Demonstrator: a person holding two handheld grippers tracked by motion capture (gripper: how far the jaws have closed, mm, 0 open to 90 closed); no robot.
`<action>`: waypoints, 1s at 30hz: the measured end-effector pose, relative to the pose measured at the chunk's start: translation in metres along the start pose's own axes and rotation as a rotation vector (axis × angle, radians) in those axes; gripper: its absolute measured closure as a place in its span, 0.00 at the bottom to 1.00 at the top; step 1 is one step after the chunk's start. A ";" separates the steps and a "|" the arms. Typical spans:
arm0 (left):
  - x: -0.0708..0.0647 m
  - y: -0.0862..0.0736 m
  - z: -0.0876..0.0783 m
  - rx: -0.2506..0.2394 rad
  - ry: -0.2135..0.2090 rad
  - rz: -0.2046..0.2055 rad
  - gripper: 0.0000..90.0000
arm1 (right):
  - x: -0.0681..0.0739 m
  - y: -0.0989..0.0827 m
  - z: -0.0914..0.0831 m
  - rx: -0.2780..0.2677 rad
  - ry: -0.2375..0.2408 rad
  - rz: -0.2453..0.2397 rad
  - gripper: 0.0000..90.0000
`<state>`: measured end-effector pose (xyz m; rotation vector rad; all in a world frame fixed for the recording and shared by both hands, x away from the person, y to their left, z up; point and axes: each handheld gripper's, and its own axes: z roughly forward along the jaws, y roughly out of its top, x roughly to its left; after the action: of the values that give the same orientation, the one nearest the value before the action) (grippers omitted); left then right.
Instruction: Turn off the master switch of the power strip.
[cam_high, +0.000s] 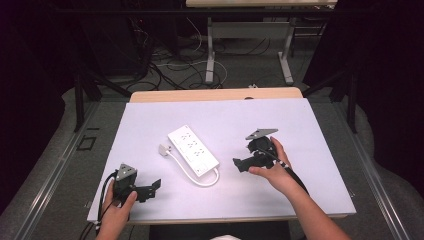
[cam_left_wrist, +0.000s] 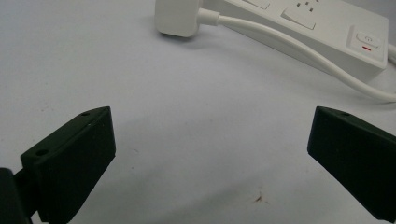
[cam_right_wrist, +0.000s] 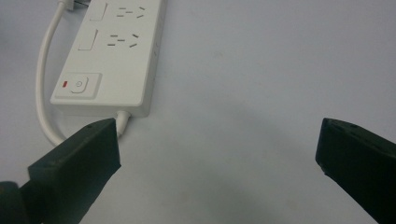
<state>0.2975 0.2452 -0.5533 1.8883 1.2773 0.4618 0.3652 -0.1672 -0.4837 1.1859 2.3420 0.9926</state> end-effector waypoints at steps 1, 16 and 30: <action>0.000 0.000 0.000 -0.001 0.000 -0.002 0.01 | -0.002 -0.001 -0.001 -0.005 -0.004 0.000 0.00; 0.000 0.000 0.001 -0.002 0.002 -0.006 0.01 | -0.030 -0.029 -0.021 -0.031 -0.060 0.056 0.00; 0.000 0.000 0.001 -0.002 0.004 -0.003 0.01 | -0.056 -0.050 -0.039 -0.035 -0.096 0.112 0.00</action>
<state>0.2977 0.2447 -0.5537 1.8842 1.2816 0.4654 0.3483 -0.2492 -0.4926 1.3330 2.1963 0.9861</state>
